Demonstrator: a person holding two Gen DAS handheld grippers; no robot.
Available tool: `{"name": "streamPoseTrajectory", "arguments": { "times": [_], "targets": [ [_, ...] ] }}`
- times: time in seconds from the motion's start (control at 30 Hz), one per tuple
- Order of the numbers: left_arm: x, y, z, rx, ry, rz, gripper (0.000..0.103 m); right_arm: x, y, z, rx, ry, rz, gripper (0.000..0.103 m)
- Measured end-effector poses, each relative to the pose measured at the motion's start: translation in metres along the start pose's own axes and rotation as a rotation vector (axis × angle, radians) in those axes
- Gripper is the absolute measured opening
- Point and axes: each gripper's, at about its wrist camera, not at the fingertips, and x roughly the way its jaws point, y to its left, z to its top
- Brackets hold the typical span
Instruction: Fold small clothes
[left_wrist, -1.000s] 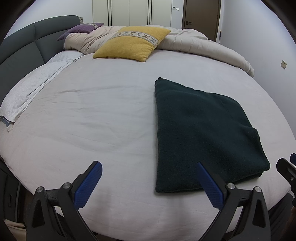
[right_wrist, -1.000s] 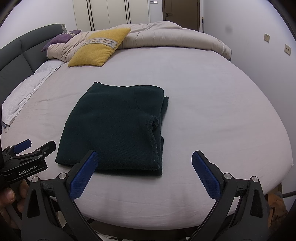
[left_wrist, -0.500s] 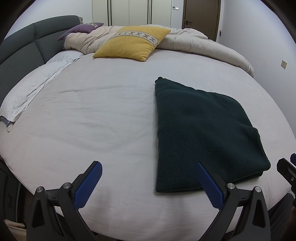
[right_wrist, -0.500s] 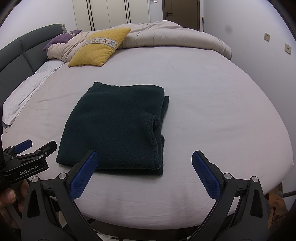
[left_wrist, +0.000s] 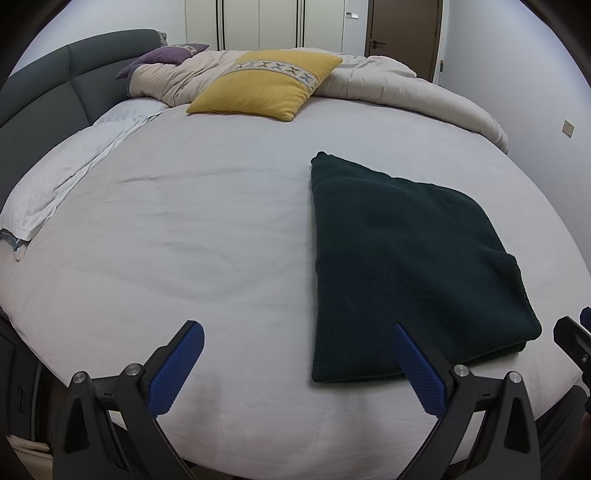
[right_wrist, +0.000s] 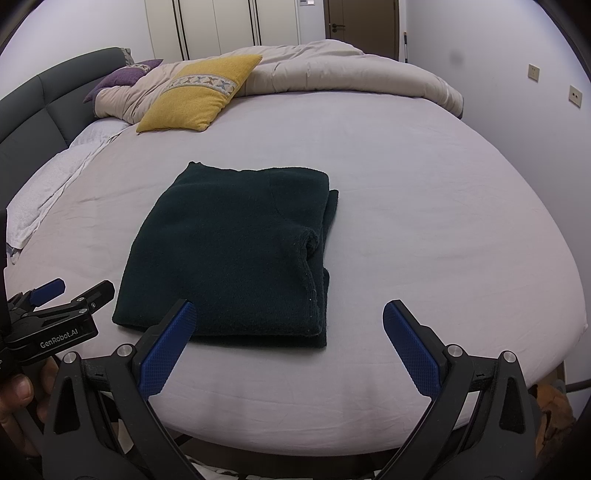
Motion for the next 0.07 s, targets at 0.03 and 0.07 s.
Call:
{"name": "streamPoseTrajectory", "arguments": {
  "times": [0.03,0.07],
  "targets": [
    [-0.0003,-0.0001,0.0002,0.004,-0.004,0.005,0.103,0.0003,-0.0013,0.0005,0.000,-0.001,0.000,0.103],
    [-0.0006,-0.0003,0.0000,0.006,-0.006,0.008,0.103,0.0004,-0.0017,0.0007,0.000,-0.001,0.001,0.103]
  ]
}}
